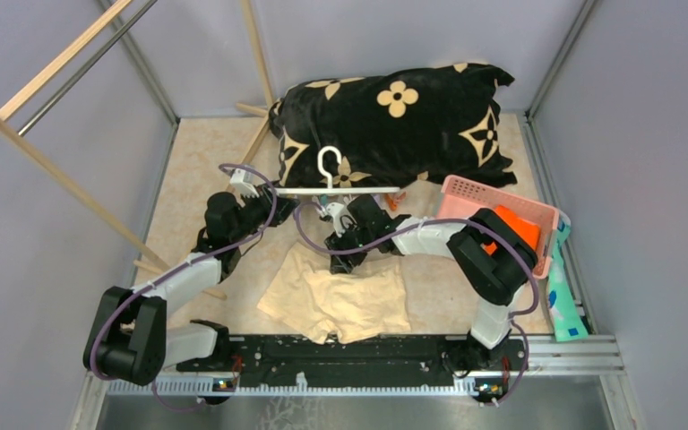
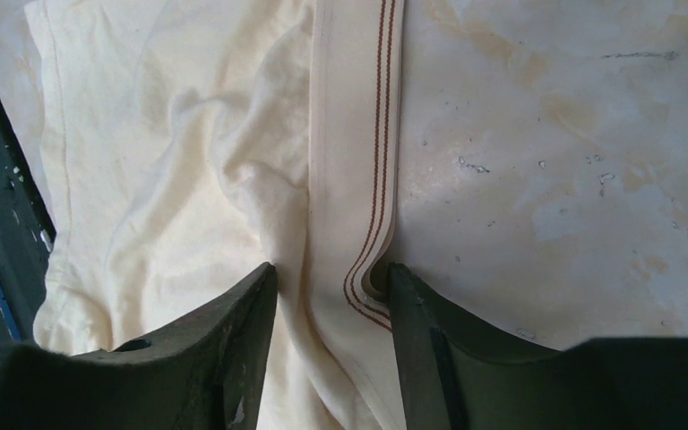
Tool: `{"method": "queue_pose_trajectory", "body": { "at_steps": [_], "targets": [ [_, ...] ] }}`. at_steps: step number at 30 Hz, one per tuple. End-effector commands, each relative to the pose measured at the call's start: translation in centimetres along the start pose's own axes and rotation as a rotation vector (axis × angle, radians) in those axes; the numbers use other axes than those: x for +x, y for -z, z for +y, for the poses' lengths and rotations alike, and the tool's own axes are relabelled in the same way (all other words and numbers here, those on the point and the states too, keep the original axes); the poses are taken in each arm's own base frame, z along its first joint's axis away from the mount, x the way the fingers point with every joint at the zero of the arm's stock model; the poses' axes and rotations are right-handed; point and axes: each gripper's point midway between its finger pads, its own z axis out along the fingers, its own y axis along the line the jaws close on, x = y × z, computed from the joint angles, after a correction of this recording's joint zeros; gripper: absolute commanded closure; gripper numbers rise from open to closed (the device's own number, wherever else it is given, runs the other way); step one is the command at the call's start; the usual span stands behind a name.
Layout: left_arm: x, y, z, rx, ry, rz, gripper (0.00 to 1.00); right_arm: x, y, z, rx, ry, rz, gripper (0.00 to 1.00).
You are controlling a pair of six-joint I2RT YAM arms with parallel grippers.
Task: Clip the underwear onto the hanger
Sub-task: Clamp the underwear onto the hanger.
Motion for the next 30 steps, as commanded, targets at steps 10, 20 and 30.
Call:
{"method": "queue_pose_trajectory", "body": {
  "at_steps": [10,20,30],
  "targets": [
    [-1.2,-0.3,-0.2,0.002,-0.030,-0.027,1.00,0.5,0.5,0.0,0.016,0.007,0.000,0.96],
    [-1.8,-0.2,0.0,-0.021,-0.029,-0.041,1.00,-6.4,8.4,-1.4,0.555,0.446,-0.131,1.00],
    [-1.7,-0.1,0.2,-0.032,-0.024,-0.039,1.00,0.0,7.0,3.6,0.795,0.862,0.099,0.95]
  ]
}}
